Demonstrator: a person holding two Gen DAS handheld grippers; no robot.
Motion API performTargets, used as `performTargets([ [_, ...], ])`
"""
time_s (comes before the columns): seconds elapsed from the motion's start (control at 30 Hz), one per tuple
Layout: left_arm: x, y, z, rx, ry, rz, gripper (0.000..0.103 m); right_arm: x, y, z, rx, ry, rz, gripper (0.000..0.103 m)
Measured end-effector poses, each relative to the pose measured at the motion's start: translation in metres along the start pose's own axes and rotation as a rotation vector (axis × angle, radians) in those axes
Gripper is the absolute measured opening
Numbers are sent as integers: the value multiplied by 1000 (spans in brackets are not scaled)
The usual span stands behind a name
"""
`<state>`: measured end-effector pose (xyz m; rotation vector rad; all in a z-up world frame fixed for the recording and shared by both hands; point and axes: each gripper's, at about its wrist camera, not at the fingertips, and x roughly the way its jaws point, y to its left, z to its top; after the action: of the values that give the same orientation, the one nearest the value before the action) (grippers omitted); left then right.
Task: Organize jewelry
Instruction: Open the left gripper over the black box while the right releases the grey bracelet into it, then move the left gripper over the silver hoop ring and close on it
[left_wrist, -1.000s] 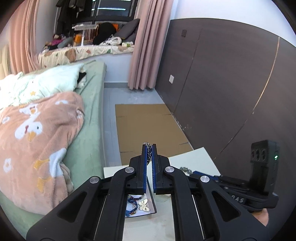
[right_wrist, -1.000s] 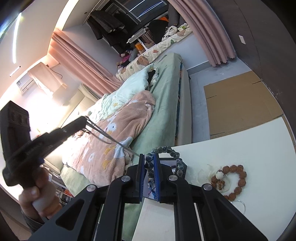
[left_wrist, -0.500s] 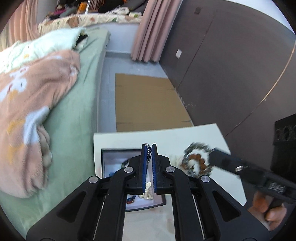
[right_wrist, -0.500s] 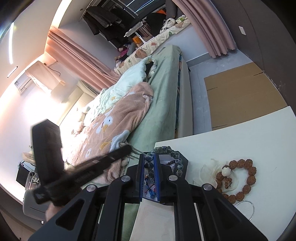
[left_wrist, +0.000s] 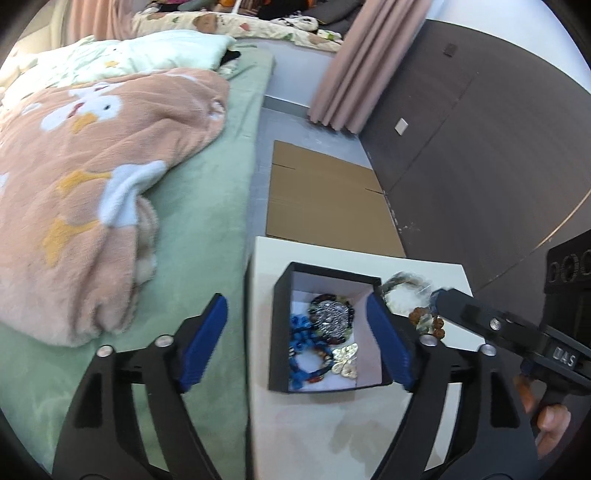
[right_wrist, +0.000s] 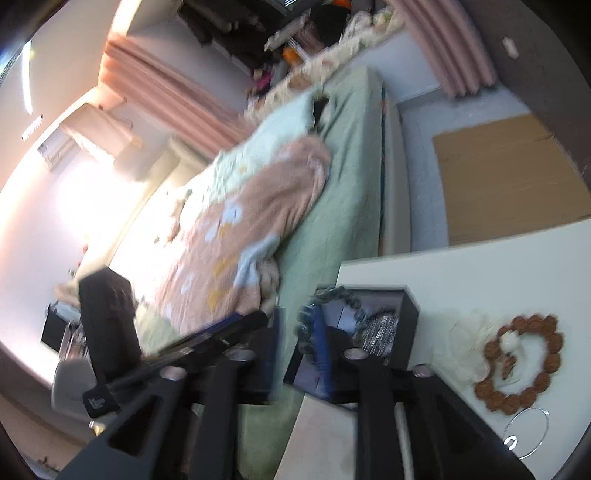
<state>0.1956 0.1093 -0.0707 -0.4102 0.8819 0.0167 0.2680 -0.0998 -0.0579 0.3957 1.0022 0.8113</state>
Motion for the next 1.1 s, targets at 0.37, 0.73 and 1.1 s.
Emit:
performTargets([
  [0.37, -26, -4, -15, -26, -31, -3, 91, -38, -28, -22, 67, -46, -96, 60],
  [0.73, -22, -54, -44, 70, 12, -51, 92, -104, -70, -53, 143, -95, -196, 68],
  [1.1, 9, -120, -75, 221, 119, -111, 92, -150, -108, -93, 227, -180, -308, 96],
])
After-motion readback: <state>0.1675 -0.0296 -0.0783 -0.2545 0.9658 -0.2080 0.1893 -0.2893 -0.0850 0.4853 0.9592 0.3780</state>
